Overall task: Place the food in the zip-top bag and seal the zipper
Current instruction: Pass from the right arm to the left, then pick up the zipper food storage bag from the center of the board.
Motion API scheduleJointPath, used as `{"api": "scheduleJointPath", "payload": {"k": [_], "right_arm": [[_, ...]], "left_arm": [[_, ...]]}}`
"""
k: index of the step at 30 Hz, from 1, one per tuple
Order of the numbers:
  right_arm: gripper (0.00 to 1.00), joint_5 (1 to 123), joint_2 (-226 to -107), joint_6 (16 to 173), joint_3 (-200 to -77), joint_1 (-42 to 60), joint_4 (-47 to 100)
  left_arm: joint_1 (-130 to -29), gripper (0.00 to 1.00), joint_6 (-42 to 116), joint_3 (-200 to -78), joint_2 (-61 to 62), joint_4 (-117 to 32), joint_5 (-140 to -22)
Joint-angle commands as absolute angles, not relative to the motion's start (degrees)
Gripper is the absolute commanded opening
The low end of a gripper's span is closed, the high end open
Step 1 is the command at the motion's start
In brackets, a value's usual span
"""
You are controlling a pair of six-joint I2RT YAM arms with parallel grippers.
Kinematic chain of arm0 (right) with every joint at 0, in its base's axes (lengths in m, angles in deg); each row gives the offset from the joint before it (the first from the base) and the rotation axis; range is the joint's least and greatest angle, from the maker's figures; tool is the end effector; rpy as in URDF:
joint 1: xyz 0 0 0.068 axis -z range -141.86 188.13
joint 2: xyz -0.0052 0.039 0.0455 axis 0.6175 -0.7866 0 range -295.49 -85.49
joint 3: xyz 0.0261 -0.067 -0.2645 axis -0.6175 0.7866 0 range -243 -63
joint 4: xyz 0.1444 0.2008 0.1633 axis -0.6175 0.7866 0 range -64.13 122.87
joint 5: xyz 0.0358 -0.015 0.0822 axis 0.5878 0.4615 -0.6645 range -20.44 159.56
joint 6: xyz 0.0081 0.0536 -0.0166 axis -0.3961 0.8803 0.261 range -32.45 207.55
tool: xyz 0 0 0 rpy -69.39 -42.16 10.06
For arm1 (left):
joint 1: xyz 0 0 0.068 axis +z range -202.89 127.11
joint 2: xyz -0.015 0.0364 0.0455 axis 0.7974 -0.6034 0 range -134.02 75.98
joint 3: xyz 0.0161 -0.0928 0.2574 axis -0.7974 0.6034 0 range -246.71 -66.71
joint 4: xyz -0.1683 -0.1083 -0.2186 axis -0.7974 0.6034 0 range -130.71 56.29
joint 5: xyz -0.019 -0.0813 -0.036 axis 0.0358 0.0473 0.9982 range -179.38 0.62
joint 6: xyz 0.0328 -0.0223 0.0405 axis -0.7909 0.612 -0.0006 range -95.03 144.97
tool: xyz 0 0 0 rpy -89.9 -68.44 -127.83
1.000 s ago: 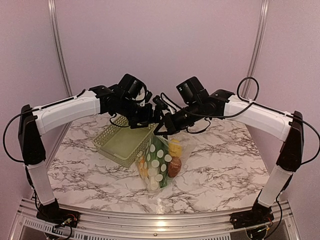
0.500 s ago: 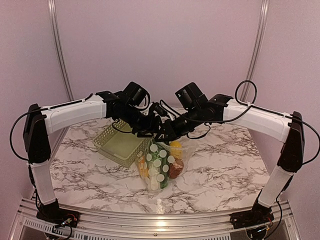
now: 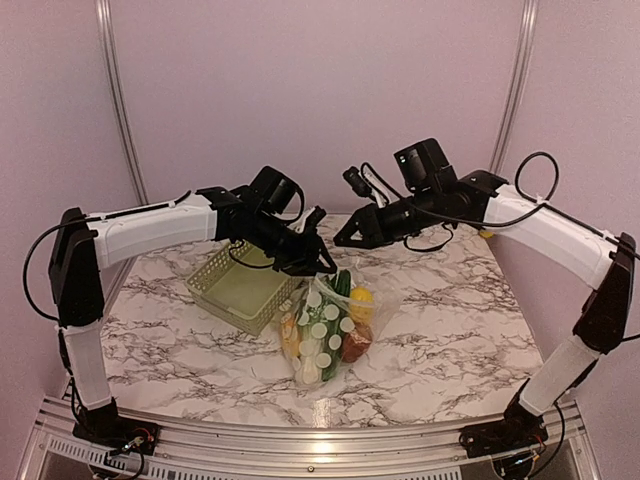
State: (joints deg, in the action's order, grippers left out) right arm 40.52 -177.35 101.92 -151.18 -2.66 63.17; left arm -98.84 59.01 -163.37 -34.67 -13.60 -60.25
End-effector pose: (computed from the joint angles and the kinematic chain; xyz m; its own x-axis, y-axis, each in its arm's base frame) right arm 0.2871 0.2731 0.3492 -0.6916 -0.3101 -0.6523 -0.6988 0.5156 0.4958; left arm 0.3222 -0.3609 0.2803 -0.8730 0.1992 -0.4452 0.4756 0.5493 -0.6871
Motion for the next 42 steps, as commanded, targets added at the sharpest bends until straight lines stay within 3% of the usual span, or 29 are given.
{"api": "scheduleJointPath", "payload": {"k": [1,5,15,23,27,28,30,32,37,39,42], "right_arm": [[0.39,49.9,-172.8,103.1,-150.1,5.2,64.1],[0.44,55.0,-174.6,103.5,-148.2,9.6,69.4],[0.64,47.0,-174.3,103.7,-137.9,11.2,72.0],[0.67,40.9,-174.6,105.5,-131.8,11.2,68.4],[0.57,39.7,-175.3,106.8,-129.6,11.2,64.5],[0.48,39.8,-175.5,106.8,-129.5,11.2,63.9],[0.20,40.1,-175.9,106.4,-130.1,11.2,63.2],[0.00,40.2,-176.2,106.2,-132.3,11.2,63.1],[0.00,43.1,-176.0,105.4,-142.5,10.3,65.4],[0.00,43.9,-176.5,105.3,-147.2,9.9,67.2],[0.00,43.9,-178.4,105.7,-152.5,9.1,69.4]], "left_arm": [[-99.3,0.24,58.3,-160.9,-32.6,-16.6,-56.8],[-99.2,0.24,57.9,-160.3,-31.9,-17.6,-56.3],[-98.7,0.24,58.2,-159.5,-31.4,-19.6,-56.1],[-98.2,0.24,59.3,-159.2,-31.1,-21.1,-56.0],[-98.1,0.24,59.6,-159.2,-31.1,-21.6,-55.8],[-98.1,0.24,59.6,-159.2,-31.2,-21.6,-55.8],[-97.9,0.25,59.6,-159.2,-31.1,-21.7,-55.8],[-97.8,0.36,59.1,-159.2,-30.9,-21.2,-56.9],[-97.9,0.73,54.5,-162.1,-28.9,-15.6,-67.9],[-98.0,0.96,53.3,-164.5,-28.7,-11.8,-73.2],[-98.8,0.99,52.0,-167.8,-28.8,-6.8,-80.4]]}}
